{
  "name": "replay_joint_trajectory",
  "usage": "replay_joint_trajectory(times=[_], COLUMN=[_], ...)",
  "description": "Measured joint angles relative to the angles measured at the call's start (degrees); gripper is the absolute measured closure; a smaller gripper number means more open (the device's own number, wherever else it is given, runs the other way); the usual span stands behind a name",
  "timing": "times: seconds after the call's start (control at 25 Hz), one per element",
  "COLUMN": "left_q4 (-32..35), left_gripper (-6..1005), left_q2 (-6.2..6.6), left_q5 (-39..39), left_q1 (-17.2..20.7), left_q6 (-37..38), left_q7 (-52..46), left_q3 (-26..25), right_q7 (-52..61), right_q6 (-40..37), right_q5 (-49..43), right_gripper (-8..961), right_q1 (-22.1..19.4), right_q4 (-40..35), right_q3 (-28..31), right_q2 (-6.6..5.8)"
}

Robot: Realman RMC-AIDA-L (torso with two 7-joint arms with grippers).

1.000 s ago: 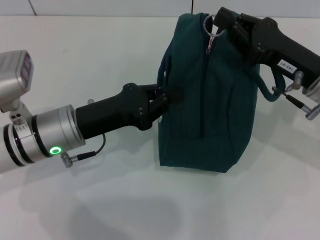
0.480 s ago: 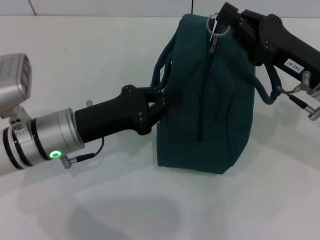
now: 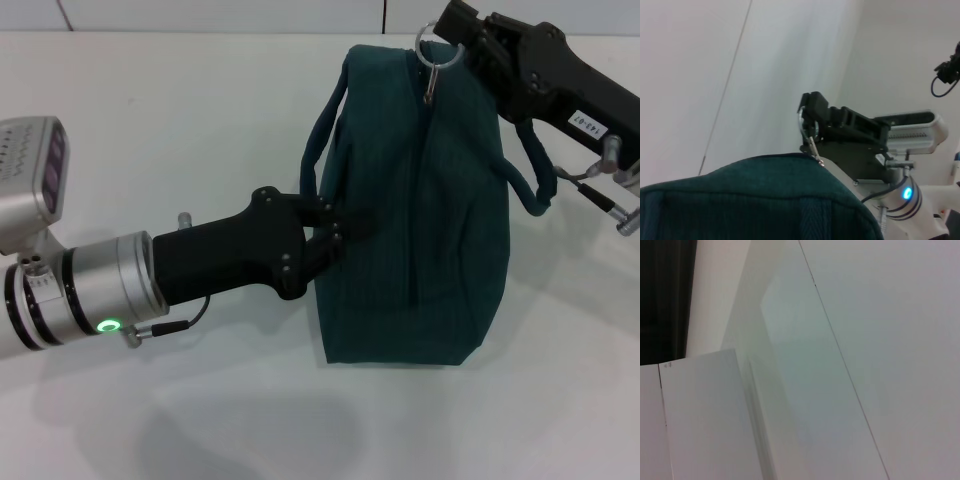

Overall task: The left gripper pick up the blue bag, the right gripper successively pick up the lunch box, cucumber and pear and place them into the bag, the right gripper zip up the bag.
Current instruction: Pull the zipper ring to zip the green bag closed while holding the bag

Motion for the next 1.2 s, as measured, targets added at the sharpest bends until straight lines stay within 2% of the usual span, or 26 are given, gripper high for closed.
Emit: replay_joint_trajectory(times=[0.6,1.2], left_q4=[-0.2,-0.4], left_gripper=[931,926], left_q2=[0.02,0.16], left_q5=[0.8,0.8], left_q1=[0.0,0.4], left_q6=[3.1,3.0], left_q7=[4.7,5.3], left_q3=[0.0,-0.1], right_q7=[2.4,2.8], right_q6=[4.9,5.0], right_q5=[0.0,0.0], right_gripper=[942,942], right_q1=[0.5,1.1], right_q4=[0.2,-0.1], right_q3=[-0.1,0.2], right_q2=[-0.09,-0.23])
